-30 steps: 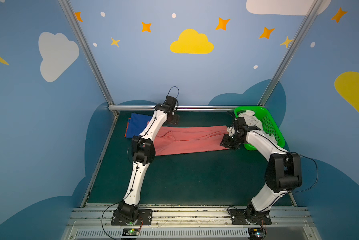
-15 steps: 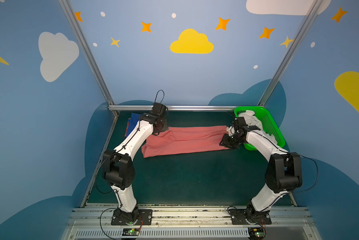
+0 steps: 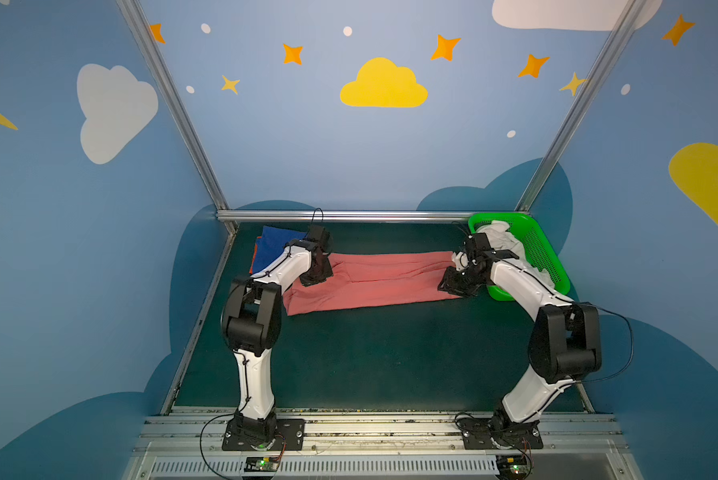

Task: Fold and stack the t-shirts
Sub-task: 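Move the left gripper to the folded shirt's end beside the blue stack, then grasp the pink strip's two ends with the left and right grippers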

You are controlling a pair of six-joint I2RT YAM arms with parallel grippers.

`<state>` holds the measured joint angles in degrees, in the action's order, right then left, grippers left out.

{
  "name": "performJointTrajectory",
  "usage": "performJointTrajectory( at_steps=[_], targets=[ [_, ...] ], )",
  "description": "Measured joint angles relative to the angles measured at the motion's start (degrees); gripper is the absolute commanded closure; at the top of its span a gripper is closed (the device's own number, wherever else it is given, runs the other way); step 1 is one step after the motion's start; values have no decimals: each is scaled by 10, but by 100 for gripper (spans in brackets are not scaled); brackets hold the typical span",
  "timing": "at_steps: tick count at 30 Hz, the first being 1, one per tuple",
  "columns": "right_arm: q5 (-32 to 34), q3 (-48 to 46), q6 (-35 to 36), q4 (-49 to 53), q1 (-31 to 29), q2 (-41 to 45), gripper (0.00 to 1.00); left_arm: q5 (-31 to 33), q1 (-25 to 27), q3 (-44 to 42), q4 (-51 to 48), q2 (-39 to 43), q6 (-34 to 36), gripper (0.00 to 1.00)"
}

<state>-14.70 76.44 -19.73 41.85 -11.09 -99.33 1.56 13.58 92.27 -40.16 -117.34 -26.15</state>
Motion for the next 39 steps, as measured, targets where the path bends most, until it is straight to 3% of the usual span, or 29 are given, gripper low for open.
performJointTrajectory(
  at_steps=[21,27,33,39],
  targets=[
    [5,77,7,30,-1,-57,59,-50,-16,276,-9,-174,56,88],
    [6,139,14,41,-5,-87,59,-64,-17,331,-29,-172,60,87],
    [6,152,17,45,-17,-89,59,-47,-17,254,-28,-44,59,89],
    [4,151,17,45,-24,-92,59,-8,-19,72,-9,118,45,95]
  ],
)
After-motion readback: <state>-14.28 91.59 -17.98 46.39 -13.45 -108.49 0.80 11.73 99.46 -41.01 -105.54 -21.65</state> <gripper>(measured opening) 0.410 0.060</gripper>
